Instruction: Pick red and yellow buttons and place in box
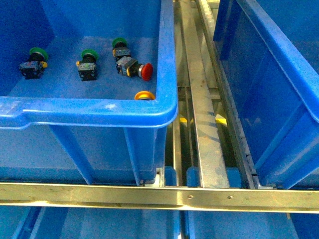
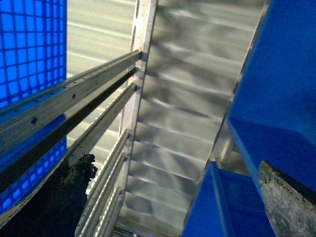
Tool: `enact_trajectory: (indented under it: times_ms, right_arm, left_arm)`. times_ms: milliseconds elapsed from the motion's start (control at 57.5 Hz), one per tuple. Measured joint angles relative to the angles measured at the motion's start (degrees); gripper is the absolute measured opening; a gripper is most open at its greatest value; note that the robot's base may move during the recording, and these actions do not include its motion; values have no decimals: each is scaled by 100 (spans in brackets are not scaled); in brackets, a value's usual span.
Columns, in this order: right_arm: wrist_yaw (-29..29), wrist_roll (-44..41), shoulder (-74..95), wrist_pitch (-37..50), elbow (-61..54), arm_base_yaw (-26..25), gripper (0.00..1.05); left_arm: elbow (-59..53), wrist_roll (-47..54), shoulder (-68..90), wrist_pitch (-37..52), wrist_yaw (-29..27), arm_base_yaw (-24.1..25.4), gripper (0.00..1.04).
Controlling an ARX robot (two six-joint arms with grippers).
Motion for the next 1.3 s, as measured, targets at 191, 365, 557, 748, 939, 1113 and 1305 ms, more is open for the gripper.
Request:
enact_trajectory:
  times_ms: [191, 365, 557, 748, 939, 1113, 1305]
  right_arm:
    - [57, 15, 426, 374, 348, 271, 99]
    - [140, -24, 831, 579, 538, 566, 99]
    - [262, -197, 1279, 726, 710, 848, 99]
    - [400, -328, 1606, 778, 918, 1071, 99]
    - [431, -496, 1821, 778, 1108, 1331, 99]
    - [503, -575, 1976, 780, 1231, 1510, 99]
    - [544, -654, 2076, 791, 1296, 1609, 99]
  left_arm:
    - [0, 2, 0, 2, -35, -33, 32]
    - [0, 39, 0, 2, -83, -72, 32]
    - [0, 63, 0, -4, -114, -111, 32]
    - [2, 61, 46, -2, -216, -138, 32]
    - [7, 33, 177, 111, -282, -188, 32]
    - [70, -9, 299, 146, -297, -190, 32]
    - [81, -68, 374, 219, -302, -188, 32]
